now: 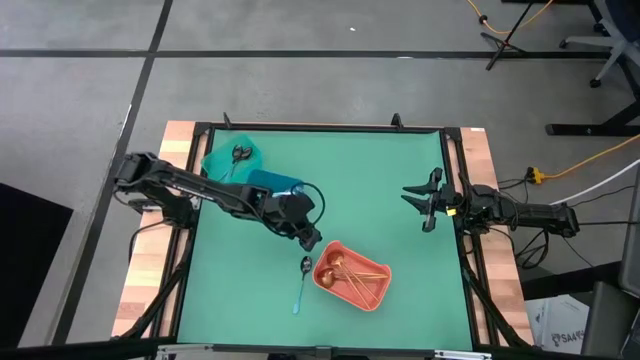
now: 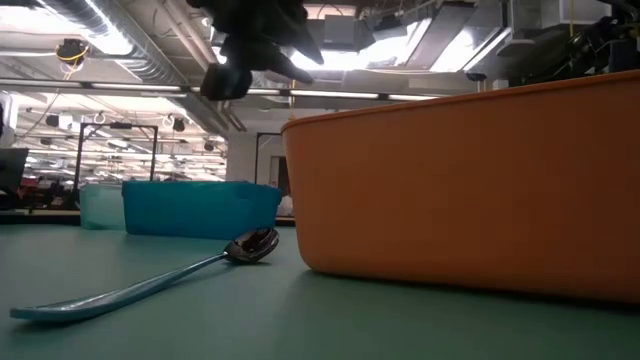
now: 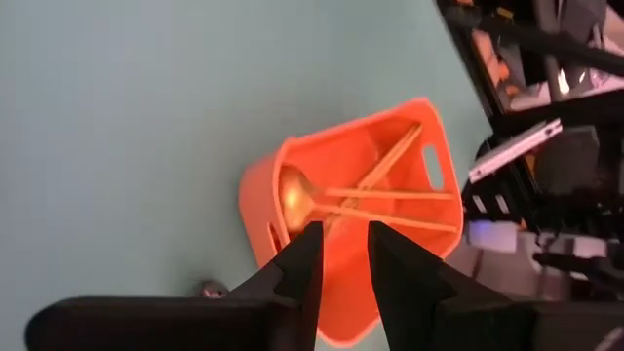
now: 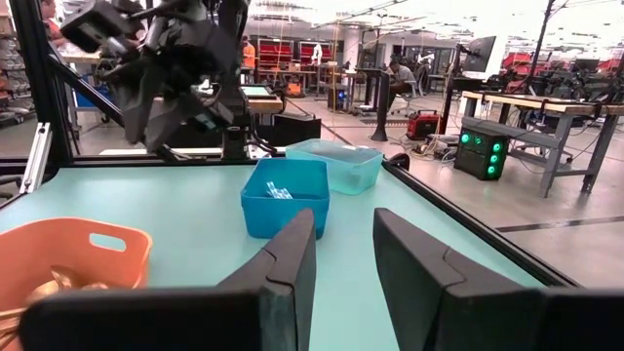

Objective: Sort silverware by color (type)
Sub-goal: Put the blue spoon into the transparent green bin

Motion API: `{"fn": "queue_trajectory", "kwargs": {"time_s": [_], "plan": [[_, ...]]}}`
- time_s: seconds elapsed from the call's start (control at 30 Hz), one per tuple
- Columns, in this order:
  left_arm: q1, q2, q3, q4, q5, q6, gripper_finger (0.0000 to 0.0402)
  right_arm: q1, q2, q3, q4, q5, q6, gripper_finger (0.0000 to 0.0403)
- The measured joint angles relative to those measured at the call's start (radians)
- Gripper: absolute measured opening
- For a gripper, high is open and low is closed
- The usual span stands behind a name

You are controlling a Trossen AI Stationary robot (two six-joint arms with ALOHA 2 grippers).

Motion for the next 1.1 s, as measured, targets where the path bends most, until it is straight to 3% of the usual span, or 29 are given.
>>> {"fn": "queue_trajectory", "kwargs": {"time_s": [0.43, 1.1], "plan": [[-0.031, 0.065, 0.0, -0.094, 0.2, -0.186, 0.0079, 0.0, 0.0, 0.0, 0.0, 0.0, 0.0, 0.0097], [-0.232, 0.218, 0.001, -0.078, 0.123, -0.437, 0.0079, 0.0, 0.0, 0.0, 0.005, 0.0, 0.0, 0.0097]]}}
